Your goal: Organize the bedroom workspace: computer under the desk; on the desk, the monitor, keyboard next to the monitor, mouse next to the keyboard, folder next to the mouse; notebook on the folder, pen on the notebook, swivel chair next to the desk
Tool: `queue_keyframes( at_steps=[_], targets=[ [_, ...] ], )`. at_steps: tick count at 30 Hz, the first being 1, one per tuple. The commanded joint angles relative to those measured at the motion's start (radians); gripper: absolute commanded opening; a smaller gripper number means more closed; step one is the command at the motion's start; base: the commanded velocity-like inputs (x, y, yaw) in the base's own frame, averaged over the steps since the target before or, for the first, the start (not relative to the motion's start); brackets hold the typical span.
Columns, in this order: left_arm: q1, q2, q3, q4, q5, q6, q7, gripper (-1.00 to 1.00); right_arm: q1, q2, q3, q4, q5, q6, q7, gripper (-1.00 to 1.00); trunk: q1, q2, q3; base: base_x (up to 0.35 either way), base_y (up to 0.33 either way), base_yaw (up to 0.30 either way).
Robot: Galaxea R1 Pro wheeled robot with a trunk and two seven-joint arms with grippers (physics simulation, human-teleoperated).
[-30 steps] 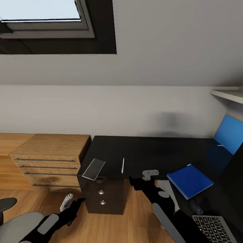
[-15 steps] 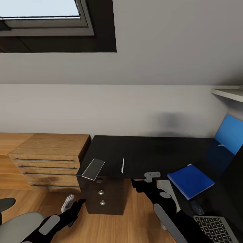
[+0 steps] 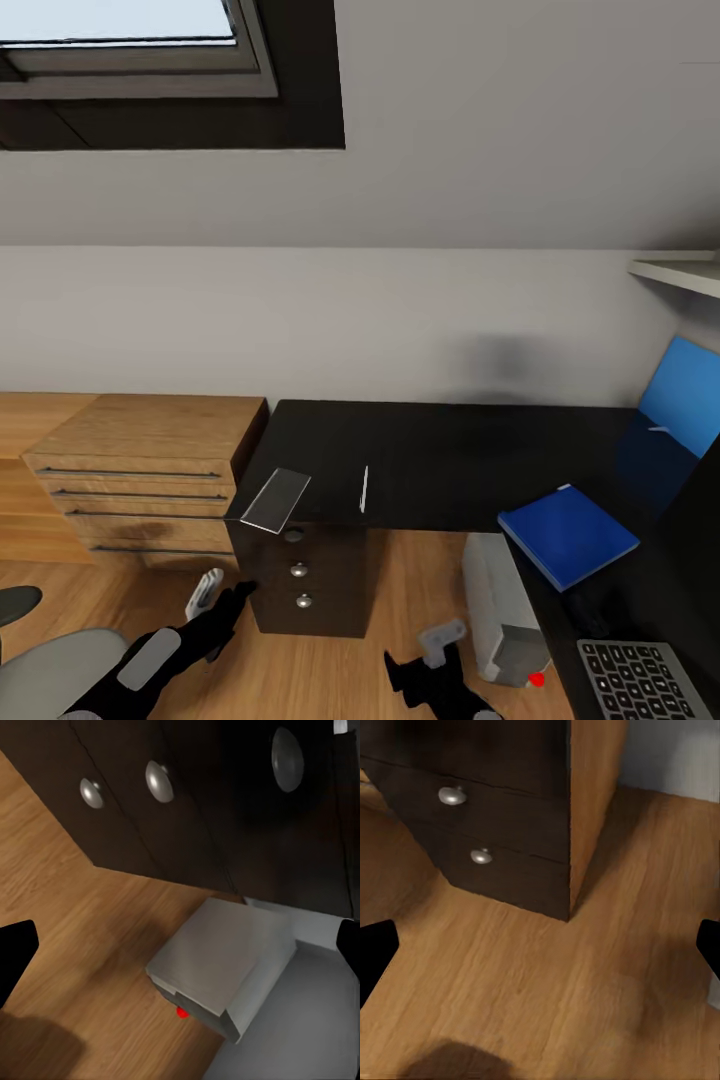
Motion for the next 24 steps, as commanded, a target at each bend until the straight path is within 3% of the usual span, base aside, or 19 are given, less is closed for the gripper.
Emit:
queue_keyframes(
  at_steps=[1,2,5,9,13,17,24],
  targets=[
    [-0.001,0.002,-0.004,-0.010,0.005,0.002,-0.001,1.00,-0.001,-0.002,0.042,0.013,-0.010,-0.032,-0.003,1.00,0.004,-0.009,-0.005,0.000,0.000,0.000],
    [-0.001,0.003,-0.004,-0.030,0.005,0.003,0.000,1.00,0.000,-0.003,0.103,0.035,-0.010,-0.071,0.004,1.00,0.008,-0.016,-0.008,0.000,0.000,0.000],
    [-0.001,0.010,-0.002,-0.067,0.005,0.010,0.003,1.00,0.001,-0.003,0.188,0.083,-0.010,-0.112,0.014,1.00,0.020,-0.037,-0.017,0.000,0.000,0.000],
    [-0.001,0.032,0.000,-0.125,0.006,0.027,0.005,1.00,0.002,0.001,0.234,0.149,-0.010,-0.143,0.023,1.00,0.035,-0.065,-0.030,0.000,0.000,0.000],
    [-0.002,0.050,0.002,-0.195,0.009,0.054,0.006,1.00,0.002,0.011,0.252,0.225,-0.010,-0.188,0.029,1.00,0.050,-0.093,-0.042,0.000,0.000,0.000],
    [-0.002,0.061,0.003,-0.302,0.009,0.071,0.002,1.00,0.002,0.043,0.259,0.322,-0.009,-0.259,0.063,1.00,0.066,-0.121,-0.055,0.000,0.000,0.000],
    [-0.002,0.068,0.004,-0.362,0.009,0.075,-0.036,1.00,0.002,0.090,0.259,0.426,-0.005,-0.312,0.118,1.00,0.092,-0.170,-0.077,0.000,0.000,0.000]
  ],
)
